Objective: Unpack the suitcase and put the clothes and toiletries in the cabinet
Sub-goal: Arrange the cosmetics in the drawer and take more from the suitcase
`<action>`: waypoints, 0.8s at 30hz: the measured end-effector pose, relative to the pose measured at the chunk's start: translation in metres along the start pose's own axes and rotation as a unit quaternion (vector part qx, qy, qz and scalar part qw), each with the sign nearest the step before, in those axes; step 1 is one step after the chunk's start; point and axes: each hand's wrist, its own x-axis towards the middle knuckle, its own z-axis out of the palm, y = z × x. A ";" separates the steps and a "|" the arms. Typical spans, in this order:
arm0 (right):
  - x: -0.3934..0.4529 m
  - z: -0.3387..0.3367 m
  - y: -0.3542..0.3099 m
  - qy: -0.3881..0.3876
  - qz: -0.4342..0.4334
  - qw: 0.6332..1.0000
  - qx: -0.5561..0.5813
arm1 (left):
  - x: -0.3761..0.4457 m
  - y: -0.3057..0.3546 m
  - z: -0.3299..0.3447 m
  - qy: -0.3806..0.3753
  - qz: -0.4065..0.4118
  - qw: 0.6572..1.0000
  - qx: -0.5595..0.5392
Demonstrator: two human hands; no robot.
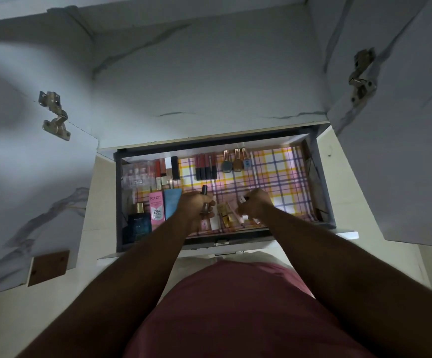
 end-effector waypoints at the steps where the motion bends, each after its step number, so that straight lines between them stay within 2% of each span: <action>1: 0.001 0.003 -0.001 -0.003 0.000 1.000 -0.013 | 0.000 0.002 -0.001 -0.004 -0.011 1.000 -0.007; 4: 0.002 0.010 -0.005 -0.003 -0.009 1.000 -0.023 | 0.002 0.004 -0.005 -0.006 -0.019 1.000 -0.010; 10: 0.004 0.010 0.003 0.033 -0.001 0.999 -0.014 | 0.002 0.001 -0.009 -0.017 0.020 1.000 -0.003; 12: 0.005 0.005 0.001 0.004 -0.013 0.994 0.113 | 0.003 0.001 -0.007 -0.017 0.021 1.000 0.009; 14: 0.002 -0.003 -0.007 -0.046 0.009 0.965 0.259 | 0.004 0.002 -0.004 -0.021 0.016 0.999 0.026; 16: 0.001 -0.010 -0.013 -0.079 0.031 0.946 0.314 | 0.007 0.002 0.001 -0.022 0.011 0.999 0.039; 19: 0.000 -0.018 -0.015 -0.106 0.024 0.954 0.278 | 0.011 0.000 0.009 -0.016 0.037 0.996 0.081; 21: -0.002 -0.020 -0.014 -0.116 -0.009 0.961 0.250 | 0.013 -0.003 0.014 0.002 0.049 0.992 0.116; 24: -0.005 -0.015 -0.016 -0.128 -0.058 0.967 0.214 | 0.015 -0.006 0.017 0.022 0.048 0.993 0.110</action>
